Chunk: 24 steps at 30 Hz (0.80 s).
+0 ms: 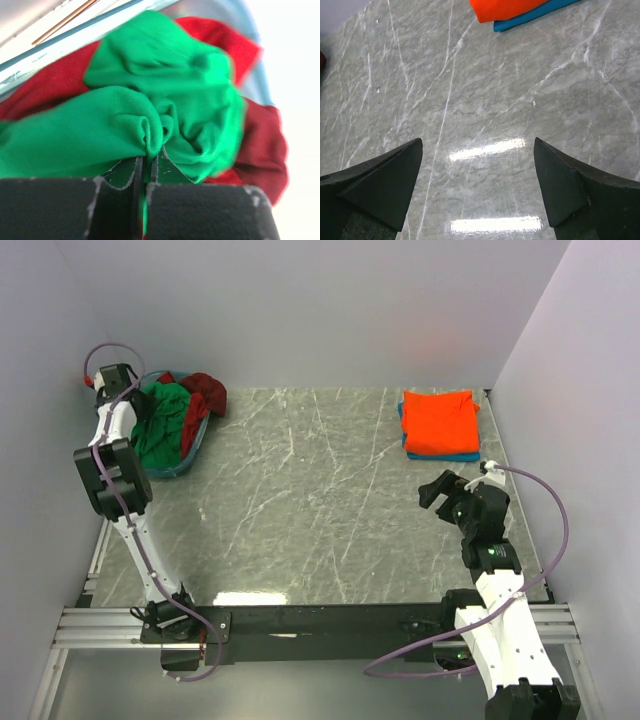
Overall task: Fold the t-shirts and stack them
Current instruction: Grab the tshirt from the pile
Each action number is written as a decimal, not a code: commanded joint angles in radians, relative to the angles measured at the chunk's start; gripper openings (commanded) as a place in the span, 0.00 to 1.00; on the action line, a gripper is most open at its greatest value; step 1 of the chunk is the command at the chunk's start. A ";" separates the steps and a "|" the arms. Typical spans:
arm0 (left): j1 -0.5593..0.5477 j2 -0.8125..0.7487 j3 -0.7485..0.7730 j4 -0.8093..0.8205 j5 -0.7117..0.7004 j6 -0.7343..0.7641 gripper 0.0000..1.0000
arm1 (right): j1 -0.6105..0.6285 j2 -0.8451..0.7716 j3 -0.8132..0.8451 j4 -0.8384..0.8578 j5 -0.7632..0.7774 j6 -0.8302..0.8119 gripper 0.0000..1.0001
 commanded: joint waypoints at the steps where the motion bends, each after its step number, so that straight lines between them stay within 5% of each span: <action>1: -0.006 -0.163 -0.001 0.020 0.043 0.020 0.00 | 0.003 -0.008 0.006 0.045 0.005 -0.009 0.97; 10: -0.006 -0.497 -0.220 0.110 0.040 0.025 0.00 | 0.003 -0.031 -0.009 0.058 -0.019 -0.006 0.98; 19: -0.006 -0.770 -0.240 0.221 0.188 0.075 0.01 | 0.003 -0.066 -0.029 0.069 -0.015 0.000 0.97; 22: -0.008 -0.827 -0.205 0.205 0.257 0.091 0.09 | 0.003 -0.066 -0.029 0.075 -0.015 0.000 0.97; 24: -0.009 -0.852 -0.179 0.185 0.346 0.088 0.04 | 0.003 -0.061 -0.027 0.075 -0.016 0.000 0.97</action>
